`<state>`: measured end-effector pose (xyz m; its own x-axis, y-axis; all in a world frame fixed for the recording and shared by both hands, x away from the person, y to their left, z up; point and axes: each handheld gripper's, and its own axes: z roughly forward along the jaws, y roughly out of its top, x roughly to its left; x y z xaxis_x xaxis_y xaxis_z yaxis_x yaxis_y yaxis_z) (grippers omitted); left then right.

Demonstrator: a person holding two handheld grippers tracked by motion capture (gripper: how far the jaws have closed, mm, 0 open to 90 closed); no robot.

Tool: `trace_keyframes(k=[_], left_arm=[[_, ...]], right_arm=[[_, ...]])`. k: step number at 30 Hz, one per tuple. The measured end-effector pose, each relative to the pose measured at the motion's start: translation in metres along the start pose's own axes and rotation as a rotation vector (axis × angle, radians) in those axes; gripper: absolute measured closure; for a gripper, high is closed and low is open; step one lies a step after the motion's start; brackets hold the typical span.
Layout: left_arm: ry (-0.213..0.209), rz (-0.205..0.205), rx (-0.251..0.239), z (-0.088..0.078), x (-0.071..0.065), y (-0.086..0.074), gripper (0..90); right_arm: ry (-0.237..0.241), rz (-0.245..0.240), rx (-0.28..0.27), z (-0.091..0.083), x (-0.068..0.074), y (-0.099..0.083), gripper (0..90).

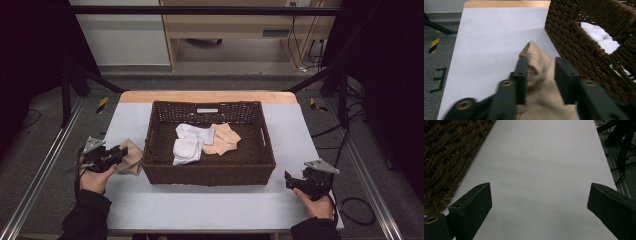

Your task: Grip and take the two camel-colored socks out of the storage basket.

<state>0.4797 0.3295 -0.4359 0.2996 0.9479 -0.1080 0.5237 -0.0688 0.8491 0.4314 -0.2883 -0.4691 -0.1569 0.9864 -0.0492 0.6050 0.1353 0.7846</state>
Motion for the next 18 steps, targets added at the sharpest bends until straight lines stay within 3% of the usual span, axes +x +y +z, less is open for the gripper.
trace_keyframes(k=[1, 3, 6, 14, 18], left_arm=[[-0.006, 0.001, -0.012, -0.003, 0.0, -0.002, 53.6], [-0.014, 0.006, -0.037, -0.011, 0.001, -0.004, 39.4], [-0.023, 0.009, -0.045, -0.016, 0.002, -0.006, 34.1], [-0.021, 0.007, -0.042, -0.034, 0.005, -0.019, 28.7], [-0.007, 0.007, -0.015, -0.037, 0.007, -0.031, 27.6]], right_arm=[[-0.001, 0.002, 0.0, 0.0, 0.0, 0.0, 6.0], [-0.001, 0.004, 0.0, 0.0, 0.0, 0.0, 5.9], [-0.002, 0.003, 0.0, 0.0, 0.0, 0.0, 5.9], [-0.004, 0.011, -0.001, -0.001, -0.002, -0.001, 5.9], [-0.005, 0.012, -0.004, -0.001, -0.002, -0.001, 5.8]])
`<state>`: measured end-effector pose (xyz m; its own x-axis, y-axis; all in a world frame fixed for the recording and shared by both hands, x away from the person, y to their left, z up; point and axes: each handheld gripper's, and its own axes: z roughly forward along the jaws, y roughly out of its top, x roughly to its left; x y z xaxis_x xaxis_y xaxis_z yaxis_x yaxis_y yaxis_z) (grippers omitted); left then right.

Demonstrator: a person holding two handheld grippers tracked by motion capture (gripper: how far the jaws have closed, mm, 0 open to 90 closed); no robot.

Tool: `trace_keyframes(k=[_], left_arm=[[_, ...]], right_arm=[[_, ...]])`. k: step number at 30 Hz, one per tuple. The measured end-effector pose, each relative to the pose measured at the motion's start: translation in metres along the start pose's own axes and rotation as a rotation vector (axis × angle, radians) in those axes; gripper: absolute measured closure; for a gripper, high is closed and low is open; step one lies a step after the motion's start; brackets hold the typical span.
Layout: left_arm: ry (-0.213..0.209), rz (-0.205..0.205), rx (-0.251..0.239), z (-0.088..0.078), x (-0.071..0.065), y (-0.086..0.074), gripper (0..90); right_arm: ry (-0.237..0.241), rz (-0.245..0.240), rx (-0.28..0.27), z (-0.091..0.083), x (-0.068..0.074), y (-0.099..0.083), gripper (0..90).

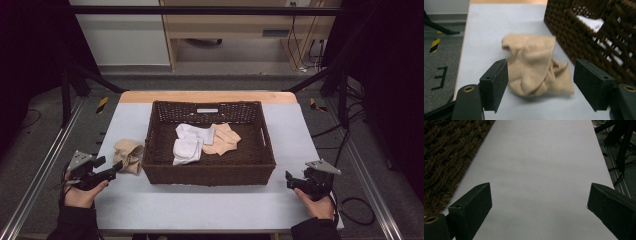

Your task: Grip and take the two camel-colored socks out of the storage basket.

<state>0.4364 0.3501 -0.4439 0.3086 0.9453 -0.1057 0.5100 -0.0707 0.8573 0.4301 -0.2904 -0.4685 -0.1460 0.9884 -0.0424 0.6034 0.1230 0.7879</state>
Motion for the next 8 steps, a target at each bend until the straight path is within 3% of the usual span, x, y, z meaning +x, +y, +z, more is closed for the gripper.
trace_keyframes(k=[2, 8], left_arm=[[0.021, 0.016, 0.042, 0.001, 0.003, -0.009, 27.3], [0.021, 0.032, 0.073, -0.004, 0.005, -0.019, 26.3]], right_arm=[[0.001, -0.001, -0.001, 0.0, 0.0, 0.0, 5.8], [0.002, 0.005, -0.001, 0.0, -0.001, 0.0, 5.8]])
